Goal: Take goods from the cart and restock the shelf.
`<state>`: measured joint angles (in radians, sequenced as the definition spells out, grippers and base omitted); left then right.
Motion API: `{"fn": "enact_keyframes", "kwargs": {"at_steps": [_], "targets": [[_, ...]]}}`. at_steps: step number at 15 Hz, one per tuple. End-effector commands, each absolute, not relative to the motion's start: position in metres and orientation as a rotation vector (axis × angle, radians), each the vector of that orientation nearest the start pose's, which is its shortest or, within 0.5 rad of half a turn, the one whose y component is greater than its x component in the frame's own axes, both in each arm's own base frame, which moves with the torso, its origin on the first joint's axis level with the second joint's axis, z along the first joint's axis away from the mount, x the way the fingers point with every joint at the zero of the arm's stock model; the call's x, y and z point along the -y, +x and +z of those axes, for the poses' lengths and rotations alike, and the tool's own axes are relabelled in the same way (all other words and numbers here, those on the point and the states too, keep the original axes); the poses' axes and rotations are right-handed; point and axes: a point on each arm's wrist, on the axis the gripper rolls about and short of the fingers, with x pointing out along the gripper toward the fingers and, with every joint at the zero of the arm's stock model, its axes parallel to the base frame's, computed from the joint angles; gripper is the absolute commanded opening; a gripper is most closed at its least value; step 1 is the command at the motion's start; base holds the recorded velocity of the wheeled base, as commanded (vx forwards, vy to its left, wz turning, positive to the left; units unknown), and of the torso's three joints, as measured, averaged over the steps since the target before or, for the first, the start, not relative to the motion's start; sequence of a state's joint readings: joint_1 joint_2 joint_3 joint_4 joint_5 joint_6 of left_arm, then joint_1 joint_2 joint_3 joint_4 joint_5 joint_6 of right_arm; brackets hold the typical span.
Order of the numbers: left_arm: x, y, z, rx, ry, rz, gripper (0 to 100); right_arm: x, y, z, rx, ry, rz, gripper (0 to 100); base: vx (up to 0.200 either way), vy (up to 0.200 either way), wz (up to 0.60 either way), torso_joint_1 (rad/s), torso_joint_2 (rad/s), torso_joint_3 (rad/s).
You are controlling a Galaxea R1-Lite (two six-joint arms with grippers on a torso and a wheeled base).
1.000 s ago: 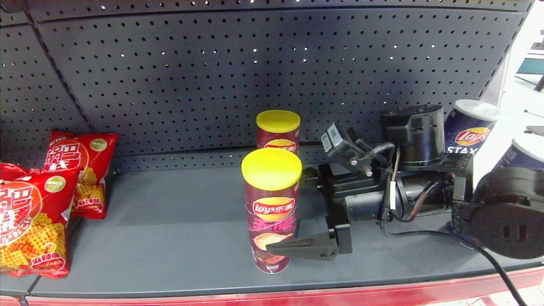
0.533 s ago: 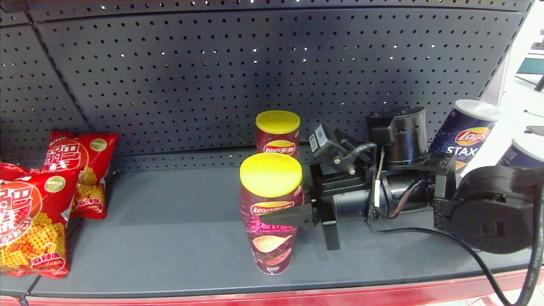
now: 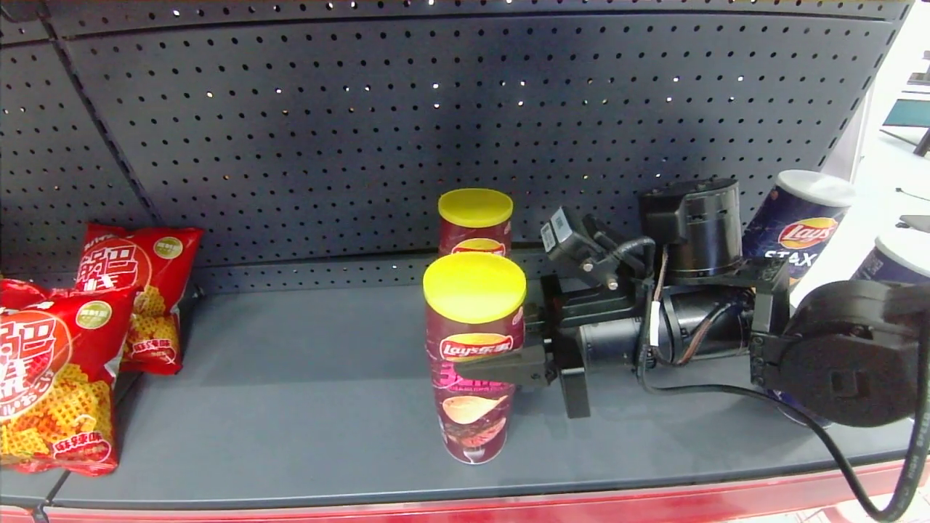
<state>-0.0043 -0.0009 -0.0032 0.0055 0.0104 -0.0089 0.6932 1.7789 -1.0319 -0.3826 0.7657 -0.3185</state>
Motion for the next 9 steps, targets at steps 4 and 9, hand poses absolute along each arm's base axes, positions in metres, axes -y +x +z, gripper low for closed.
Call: {"fn": "enact_keyframes", "kwargs": {"at_steps": [4,9], "targets": [[-0.0003,-0.0230,0.0757,-0.003,-0.009,0.008,100,-0.2175,0.2420,0.1928,-0.180,-0.242,1.483,0,0.000,0.000,0.00,0.000,0.00,0.000],[-0.0003,-0.0230,0.0757,-0.003,-0.009,0.006,100,-0.2159,0.2417,0.1931,-0.182,-0.240,1.480,0,0.000,0.000,0.00,0.000,0.00,0.000]]}}
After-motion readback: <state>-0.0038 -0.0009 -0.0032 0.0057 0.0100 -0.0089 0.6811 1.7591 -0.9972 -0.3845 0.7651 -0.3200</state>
